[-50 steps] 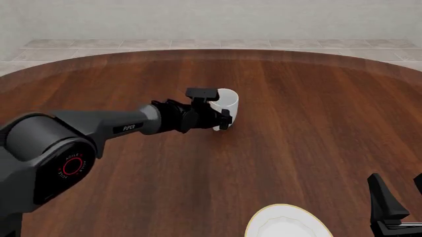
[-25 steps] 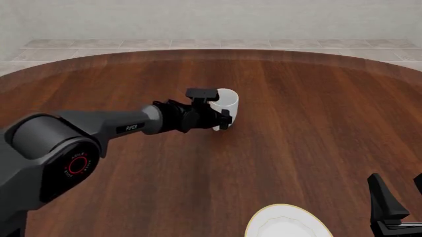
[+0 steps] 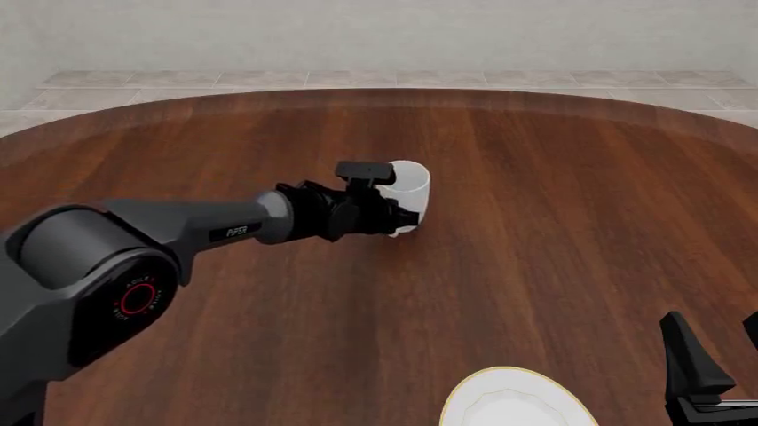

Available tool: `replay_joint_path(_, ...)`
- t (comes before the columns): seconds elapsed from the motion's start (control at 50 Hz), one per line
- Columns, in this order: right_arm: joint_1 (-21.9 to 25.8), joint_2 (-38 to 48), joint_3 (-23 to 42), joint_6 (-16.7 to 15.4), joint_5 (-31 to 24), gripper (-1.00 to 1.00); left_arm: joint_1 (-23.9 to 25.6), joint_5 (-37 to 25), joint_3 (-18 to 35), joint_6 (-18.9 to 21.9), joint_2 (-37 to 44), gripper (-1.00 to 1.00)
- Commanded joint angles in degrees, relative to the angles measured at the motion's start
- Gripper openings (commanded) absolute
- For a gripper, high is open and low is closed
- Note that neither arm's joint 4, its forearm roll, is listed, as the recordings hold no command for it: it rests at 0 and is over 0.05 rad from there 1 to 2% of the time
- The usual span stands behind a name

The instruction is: Put the white mug on the plate.

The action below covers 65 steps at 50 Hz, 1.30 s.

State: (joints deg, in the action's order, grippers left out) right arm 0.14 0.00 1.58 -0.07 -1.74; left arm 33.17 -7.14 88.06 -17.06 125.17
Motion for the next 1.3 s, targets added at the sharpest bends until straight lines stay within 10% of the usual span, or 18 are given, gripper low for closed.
replay_joint_path(0.02, -0.08, 0.1, -0.33, 0.01, 0.55, 1.0, 0.3, -0.77, 0.17, 0.3, -0.6, -1.0)
replay_joint_path(1.3, -0.09, 0.1, -0.33, -0.01, 0.54, 1.0, 4.8, 0.77, -27.67, 7.35, -39.06, -1.0)
